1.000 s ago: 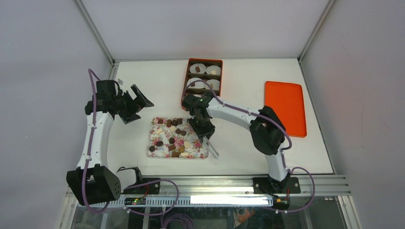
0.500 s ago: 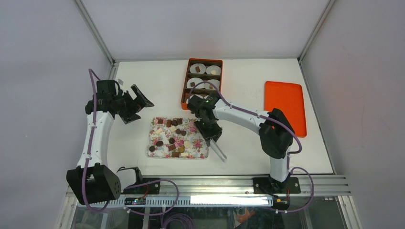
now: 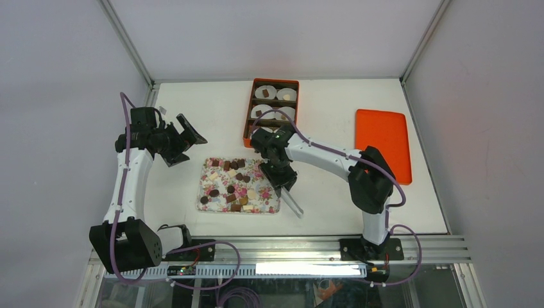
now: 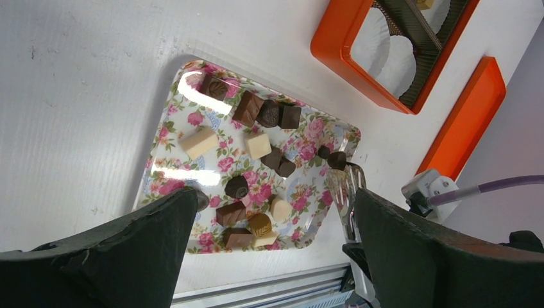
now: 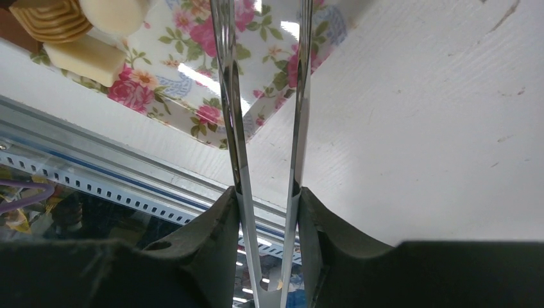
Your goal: Pack the chocolate
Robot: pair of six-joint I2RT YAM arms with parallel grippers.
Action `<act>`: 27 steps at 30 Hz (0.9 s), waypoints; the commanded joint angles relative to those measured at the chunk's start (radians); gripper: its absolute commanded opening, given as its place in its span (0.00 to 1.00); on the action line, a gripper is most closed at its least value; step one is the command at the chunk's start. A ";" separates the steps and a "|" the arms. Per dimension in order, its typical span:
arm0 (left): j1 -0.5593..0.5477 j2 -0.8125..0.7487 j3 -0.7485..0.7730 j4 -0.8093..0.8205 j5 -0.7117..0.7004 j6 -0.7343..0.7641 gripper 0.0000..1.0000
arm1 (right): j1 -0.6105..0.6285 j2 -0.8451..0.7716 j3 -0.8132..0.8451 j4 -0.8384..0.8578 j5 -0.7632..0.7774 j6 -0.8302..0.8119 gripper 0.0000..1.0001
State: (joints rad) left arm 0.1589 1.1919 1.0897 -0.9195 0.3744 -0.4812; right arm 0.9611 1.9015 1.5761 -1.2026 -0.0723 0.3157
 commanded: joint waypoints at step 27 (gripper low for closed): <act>0.011 -0.013 -0.001 0.028 0.032 -0.006 0.99 | 0.054 -0.035 -0.105 0.075 -0.080 0.011 0.34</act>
State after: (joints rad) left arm 0.1593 1.1919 1.0893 -0.9195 0.3775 -0.4820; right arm 1.0119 1.9015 1.4631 -1.1454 -0.1387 0.3202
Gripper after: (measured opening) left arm 0.992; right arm 0.370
